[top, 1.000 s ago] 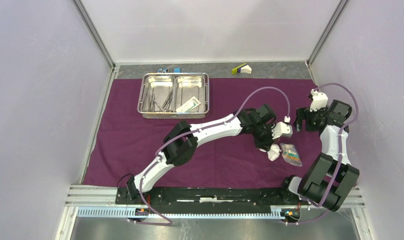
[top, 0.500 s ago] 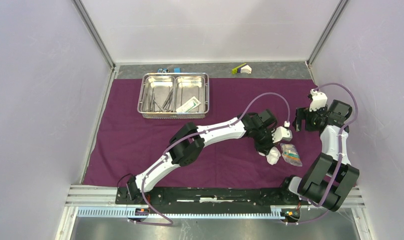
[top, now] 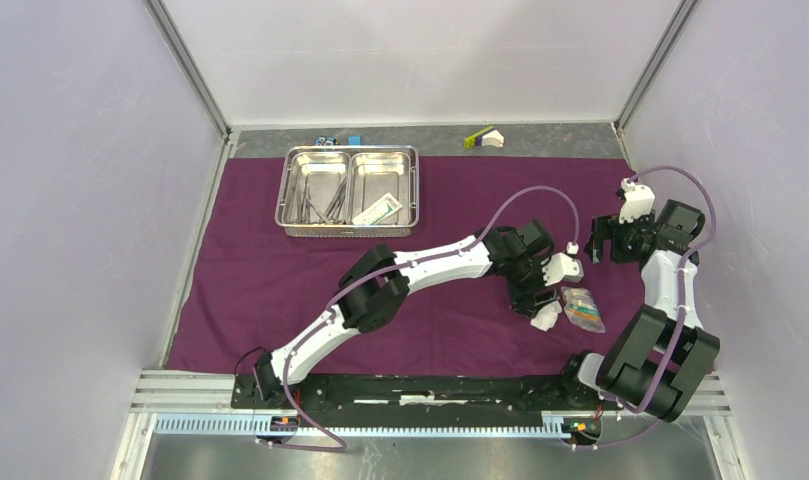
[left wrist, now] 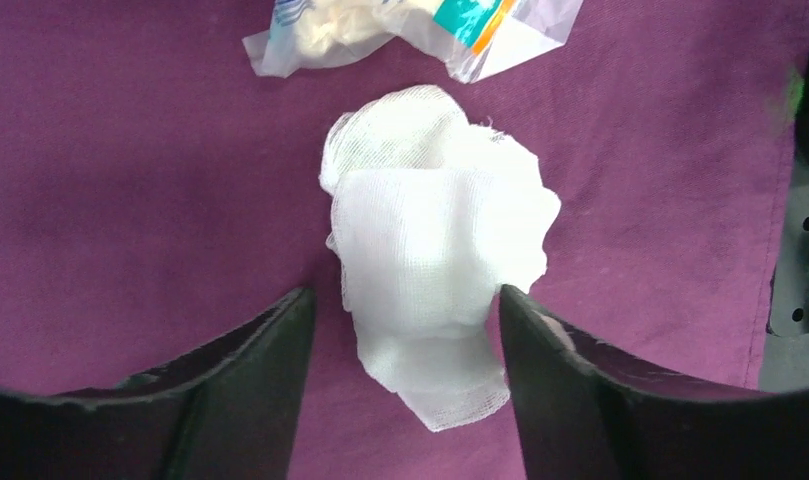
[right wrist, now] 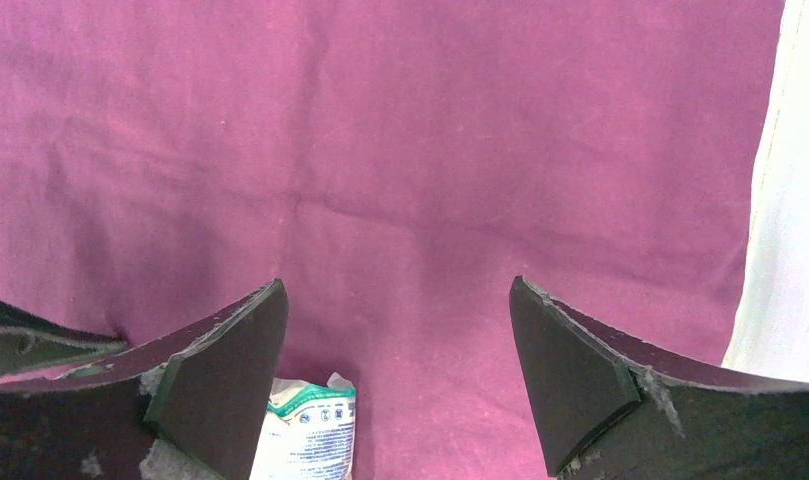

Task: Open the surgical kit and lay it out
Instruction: Place the medical item in the surgical kit, then pick up the medical item from the container.

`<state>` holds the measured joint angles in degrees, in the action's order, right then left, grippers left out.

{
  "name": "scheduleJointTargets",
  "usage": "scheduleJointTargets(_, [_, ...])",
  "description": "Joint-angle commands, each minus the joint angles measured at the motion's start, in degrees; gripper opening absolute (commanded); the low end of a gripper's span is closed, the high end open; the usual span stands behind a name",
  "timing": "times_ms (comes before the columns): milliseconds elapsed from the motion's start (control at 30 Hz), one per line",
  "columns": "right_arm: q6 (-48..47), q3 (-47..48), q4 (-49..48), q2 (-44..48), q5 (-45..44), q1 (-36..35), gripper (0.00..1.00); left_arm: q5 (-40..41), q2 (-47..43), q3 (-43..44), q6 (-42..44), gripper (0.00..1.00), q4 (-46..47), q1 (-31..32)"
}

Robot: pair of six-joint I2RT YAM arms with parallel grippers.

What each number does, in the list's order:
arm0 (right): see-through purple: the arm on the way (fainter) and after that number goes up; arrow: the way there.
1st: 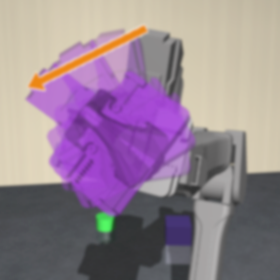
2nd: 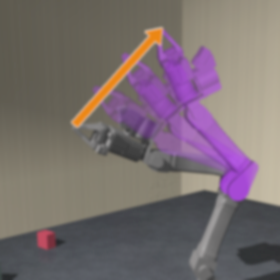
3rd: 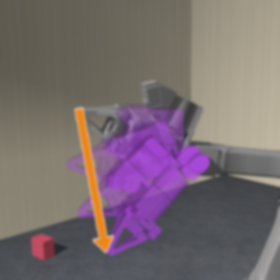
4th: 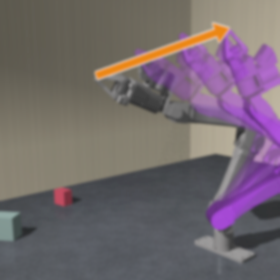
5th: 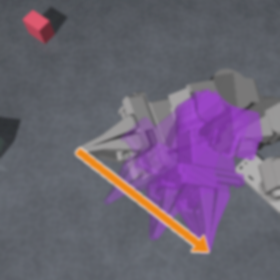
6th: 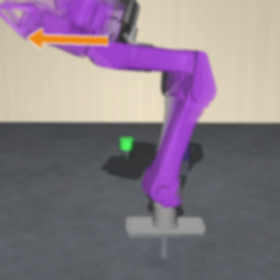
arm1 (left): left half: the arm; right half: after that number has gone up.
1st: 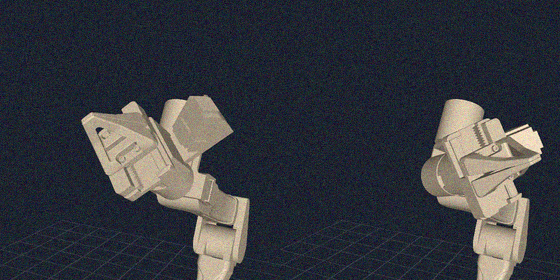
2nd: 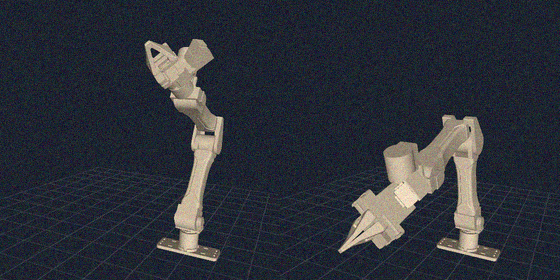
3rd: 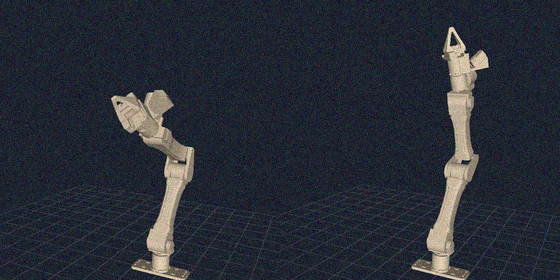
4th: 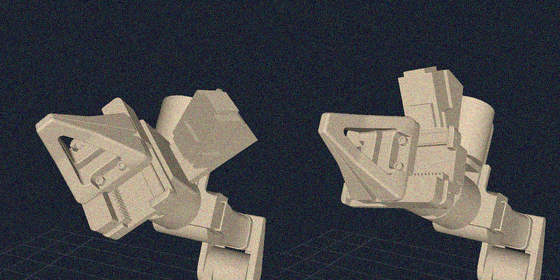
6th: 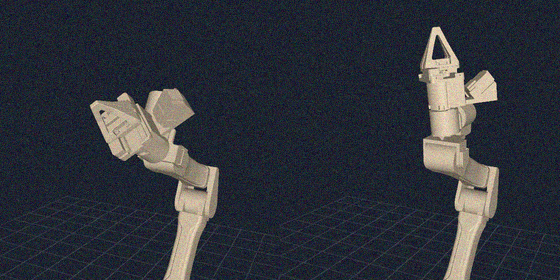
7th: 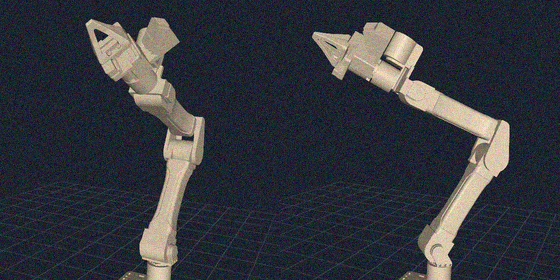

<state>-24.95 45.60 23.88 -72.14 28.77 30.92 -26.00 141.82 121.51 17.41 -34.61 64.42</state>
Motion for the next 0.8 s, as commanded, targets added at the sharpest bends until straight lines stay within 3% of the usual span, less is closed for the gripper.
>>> scheduleJointTargets(0, [-0.7,0.3,-0.4,-0.6,1.9,0.4,0.88,3.0,-5.9,-1.2,0.3,0.78,-1.2,0.2])
scheduleJointTargets(200, [-0.9,0.4,-0.2,-0.9,2.4,0.4,0.89,4.5,-10.0,-1.6,0.8,0.94,-3.2,0.2])
scheduleJointTargets(433, [-0.4,0.5,-0.4,-0.3,3.5,0.4,0.88,10.5,-19.2,-7.5,1.9,1.00,-3.2,-2.1])
scheduleJointTargets(600, [-0.1,0.1,-1.3,1.4,4.7,-0.3,0.88,16.2,-27.5,-15.5,1.6,1.00,-2.0,-9.3])
scheduleJointTargets(767, [-0.2,-0.3,-2.5,1.9,4.0,-2.5,0.88,16.0,-32.1,-18.2,-0.6,1.00,-5.7,-21.7])
